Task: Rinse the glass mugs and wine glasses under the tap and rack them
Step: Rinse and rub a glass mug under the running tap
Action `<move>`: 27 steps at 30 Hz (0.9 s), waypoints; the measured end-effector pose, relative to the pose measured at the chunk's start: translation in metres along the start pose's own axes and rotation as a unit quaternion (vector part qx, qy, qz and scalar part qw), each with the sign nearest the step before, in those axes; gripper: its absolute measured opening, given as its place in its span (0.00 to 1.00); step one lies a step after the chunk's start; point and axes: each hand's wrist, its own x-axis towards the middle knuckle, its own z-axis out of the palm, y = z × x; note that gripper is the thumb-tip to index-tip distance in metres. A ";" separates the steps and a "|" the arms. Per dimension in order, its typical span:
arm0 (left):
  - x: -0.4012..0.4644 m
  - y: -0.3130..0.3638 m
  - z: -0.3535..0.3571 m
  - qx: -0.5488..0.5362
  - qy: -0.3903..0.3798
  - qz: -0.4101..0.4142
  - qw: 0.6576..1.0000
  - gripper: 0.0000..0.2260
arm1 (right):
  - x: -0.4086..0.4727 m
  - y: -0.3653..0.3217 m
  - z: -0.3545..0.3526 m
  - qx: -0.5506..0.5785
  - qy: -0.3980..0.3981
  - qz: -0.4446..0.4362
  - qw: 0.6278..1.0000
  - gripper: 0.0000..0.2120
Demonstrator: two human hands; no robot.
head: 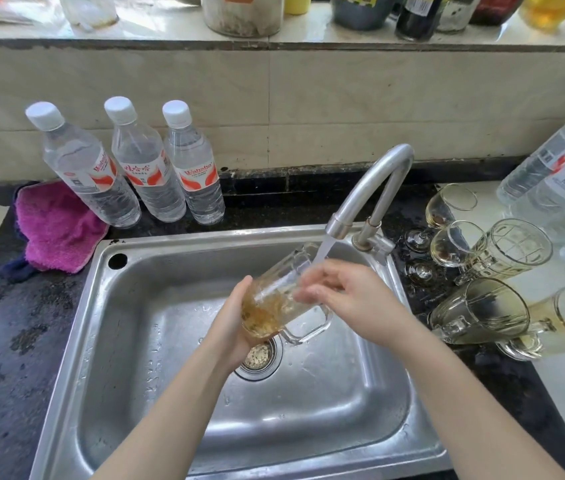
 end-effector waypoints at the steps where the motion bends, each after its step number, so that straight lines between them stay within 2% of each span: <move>1: -0.001 -0.002 0.003 -0.007 -0.002 0.013 1.000 0.17 | 0.001 -0.001 0.008 0.058 0.058 0.002 0.997 0.05; 2: 0.002 -0.002 0.003 -0.015 0.006 0.014 1.000 0.16 | 0.001 -0.001 0.014 0.085 0.091 0.001 0.992 0.06; 3: 0.004 0.000 0.001 -0.024 0.017 0.010 1.000 0.16 | 0.000 -0.001 0.015 0.064 0.087 -0.005 0.994 0.07; 4: 0.006 0.004 -0.003 -0.032 0.024 -0.003 0.999 0.15 | -0.001 0.001 0.012 0.007 0.040 -0.016 0.999 0.09; 6: 0.012 0.009 -0.013 -0.024 0.019 -0.048 0.998 0.15 | 0.000 0.004 -0.003 -0.124 -0.103 -0.030 0.986 0.09; 7: 0.010 0.009 -0.015 -0.007 0.012 -0.067 0.998 0.16 | 0.001 0.006 -0.009 -0.133 -0.139 -0.019 0.981 0.08; 8: 0.008 0.007 -0.014 0.006 0.005 -0.070 0.998 0.17 | 0.002 0.005 -0.011 -0.109 -0.132 -0.018 0.985 0.08; 9: 0.004 0.005 -0.010 0.003 0.000 -0.050 0.999 0.17 | 0.003 0.003 -0.009 -0.066 -0.090 -0.016 0.994 0.09; 11: 0.000 0.000 0.000 -0.009 -0.008 -0.002 1.000 0.15 | 0.004 -0.004 0.005 0.044 0.032 -0.009 0.998 0.09; 12: 0.001 0.000 0.004 -0.005 0.003 0.005 1.000 0.14 | 0.003 -0.004 0.012 0.066 0.064 -0.011 0.996 0.07; 13: 0.003 0.001 0.004 -0.010 0.015 0.004 1.000 0.14 | 0.001 -0.005 0.014 0.044 0.061 -0.018 0.997 0.07; 15: 0.009 0.008 -0.002 -0.017 0.025 -0.037 0.999 0.11 | -0.002 -0.003 0.005 -0.087 -0.057 -0.033 0.994 0.09; 16: 0.012 0.010 -0.007 -0.008 0.022 -0.056 0.998 0.10 | -0.001 0.000 -0.003 -0.162 -0.120 -0.033 0.979 0.10; 17: 0.010 0.011 -0.009 0.004 0.015 -0.068 0.998 0.11 | 0.001 0.003 -0.009 -0.208 -0.147 -0.022 0.967 0.09; 19: 0.007 0.007 -0.005 0.001 -0.003 -0.043 0.999 0.13 | 0.005 0.004 -0.010 -0.192 -0.091 -0.008 0.977 0.06; 21: 0.006 -0.001 0.002 -0.024 -0.017 0.011 1.000 0.15 | 0.007 -0.005 0.005 -0.028 0.018 -0.004 0.999 0.05; 22: 0.006 -0.003 0.005 -0.027 -0.004 0.026 0.999 0.15 | 0.008 -0.005 0.013 0.037 0.055 -0.010 0.998 0.06; 23: 0.007 -0.002 0.006 -0.028 0.013 0.030 0.999 0.14 | 0.006 -0.004 0.017 0.042 0.061 -0.024 0.997 0.06; 25: 0.007 0.004 0.003 -0.016 0.038 0.013 0.999 0.11 | 0.001 -0.001 0.012 -0.082 -0.021 -0.057 0.995 0.09; 27: 0.007 0.008 -0.002 -0.004 0.028 -0.020 0.999 0.10 | 0.002 0.008 -0.002 -0.233 -0.114 -0.059 0.964 0.11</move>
